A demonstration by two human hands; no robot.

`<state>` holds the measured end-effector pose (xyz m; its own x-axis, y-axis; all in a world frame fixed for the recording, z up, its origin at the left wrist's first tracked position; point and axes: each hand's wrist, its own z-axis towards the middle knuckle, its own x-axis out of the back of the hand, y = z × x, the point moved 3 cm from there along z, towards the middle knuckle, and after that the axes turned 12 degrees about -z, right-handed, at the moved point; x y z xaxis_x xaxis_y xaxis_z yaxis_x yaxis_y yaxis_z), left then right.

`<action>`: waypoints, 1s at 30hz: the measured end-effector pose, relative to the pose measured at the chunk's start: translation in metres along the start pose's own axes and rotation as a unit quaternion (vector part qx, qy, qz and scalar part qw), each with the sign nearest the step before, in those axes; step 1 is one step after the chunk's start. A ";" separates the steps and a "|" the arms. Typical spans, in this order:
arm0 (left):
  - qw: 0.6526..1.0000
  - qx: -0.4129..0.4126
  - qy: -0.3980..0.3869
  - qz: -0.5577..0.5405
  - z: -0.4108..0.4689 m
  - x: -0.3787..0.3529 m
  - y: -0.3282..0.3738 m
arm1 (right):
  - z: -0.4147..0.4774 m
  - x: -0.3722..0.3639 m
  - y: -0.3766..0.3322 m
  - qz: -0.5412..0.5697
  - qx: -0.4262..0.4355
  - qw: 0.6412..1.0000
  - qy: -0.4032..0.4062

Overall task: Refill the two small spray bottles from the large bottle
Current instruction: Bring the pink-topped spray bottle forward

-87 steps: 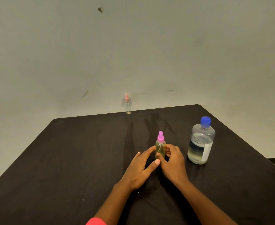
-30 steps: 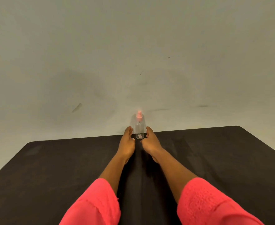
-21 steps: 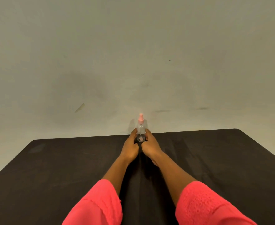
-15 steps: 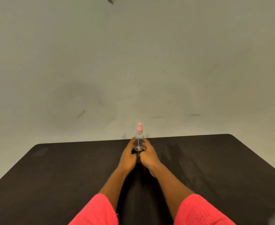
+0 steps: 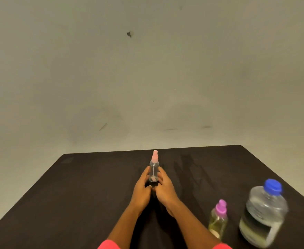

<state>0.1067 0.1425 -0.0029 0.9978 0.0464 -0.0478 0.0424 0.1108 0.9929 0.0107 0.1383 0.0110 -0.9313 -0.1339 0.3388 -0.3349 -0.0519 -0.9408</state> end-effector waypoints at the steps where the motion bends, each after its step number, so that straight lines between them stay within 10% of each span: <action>1: 1.000 0.000 -0.001 0.002 -0.008 -0.001 0.001 | -0.009 0.001 0.001 0.004 0.004 1.000 0.001; 30: 1.000 -0.025 -0.005 0.017 -0.143 -0.012 0.021 | -0.139 0.020 0.024 -0.071 0.053 0.995 -0.055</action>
<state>0.0879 0.2862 0.0028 0.9990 0.0421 -0.0121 0.0052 0.1595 0.9872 -0.0365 0.2718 -0.0056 -0.8519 -0.2254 0.4727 -0.4399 -0.1815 -0.8795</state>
